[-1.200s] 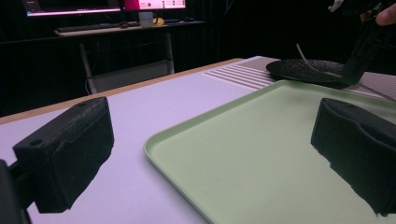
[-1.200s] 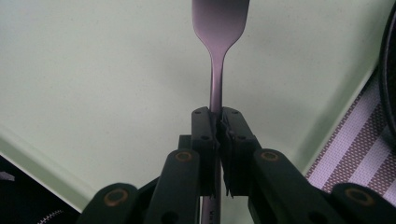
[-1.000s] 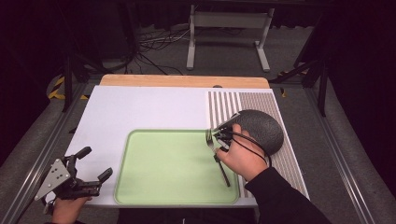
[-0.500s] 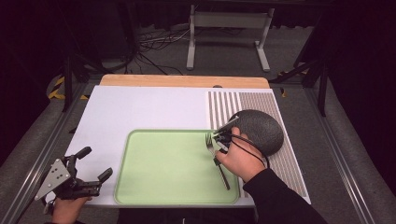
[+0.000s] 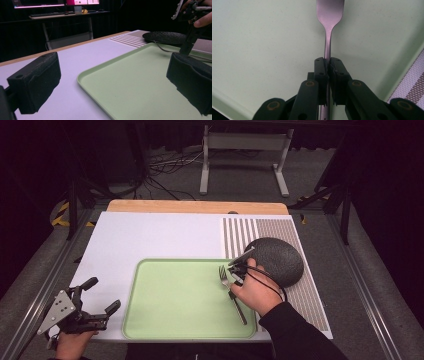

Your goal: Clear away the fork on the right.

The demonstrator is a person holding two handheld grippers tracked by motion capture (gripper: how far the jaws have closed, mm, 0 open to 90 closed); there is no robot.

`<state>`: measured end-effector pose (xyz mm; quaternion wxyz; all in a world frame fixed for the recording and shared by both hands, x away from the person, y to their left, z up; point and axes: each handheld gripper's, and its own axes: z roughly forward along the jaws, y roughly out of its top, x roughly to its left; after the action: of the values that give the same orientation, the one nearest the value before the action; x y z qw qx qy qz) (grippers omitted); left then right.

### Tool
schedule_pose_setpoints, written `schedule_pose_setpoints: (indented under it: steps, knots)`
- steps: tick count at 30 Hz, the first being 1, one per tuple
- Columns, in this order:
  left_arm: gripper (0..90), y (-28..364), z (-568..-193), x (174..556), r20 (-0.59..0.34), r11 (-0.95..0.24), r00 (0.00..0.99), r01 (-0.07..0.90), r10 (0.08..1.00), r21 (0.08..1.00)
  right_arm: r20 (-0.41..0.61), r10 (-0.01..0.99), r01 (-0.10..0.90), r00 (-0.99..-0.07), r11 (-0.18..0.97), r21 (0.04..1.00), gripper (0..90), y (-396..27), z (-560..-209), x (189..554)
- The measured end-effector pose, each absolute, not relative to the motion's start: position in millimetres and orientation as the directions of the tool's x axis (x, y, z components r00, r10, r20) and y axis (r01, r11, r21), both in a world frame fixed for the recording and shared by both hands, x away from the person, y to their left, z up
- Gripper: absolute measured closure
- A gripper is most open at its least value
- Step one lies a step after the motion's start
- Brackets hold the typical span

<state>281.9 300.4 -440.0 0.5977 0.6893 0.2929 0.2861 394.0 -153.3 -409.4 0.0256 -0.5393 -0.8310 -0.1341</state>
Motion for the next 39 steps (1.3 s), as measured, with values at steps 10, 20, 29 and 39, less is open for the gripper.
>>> schedule_pose_setpoints:
  steps: [10,20,29,39]
  knots:
    - [0.0,300.6,-439.9,281.9,0.045,-0.115,0.665,0.061,0.746,0.992,0.183,0.891,0.905,-0.416,0.386,0.18,83.9,-152.1,-412.9,394.2]
    - [0.0,300.4,-440.0,281.9,0.044,-0.114,0.665,0.062,0.746,0.991,0.178,0.889,0.903,-0.422,0.395,0.169,82.7,-151.9,-414.2,394.3]
    - [0.0,300.4,-440.0,282.0,0.044,-0.115,0.665,0.063,0.746,0.991,0.167,0.876,0.886,-0.452,0.419,0.198,79.6,-152.0,-411.4,393.9]
    - [0.0,300.4,-440.2,282.2,0.044,-0.115,0.662,0.063,0.748,0.991,0.095,0.759,0.72,-0.645,0.56,0.41,39.3,-146.0,-405.9,392.2]
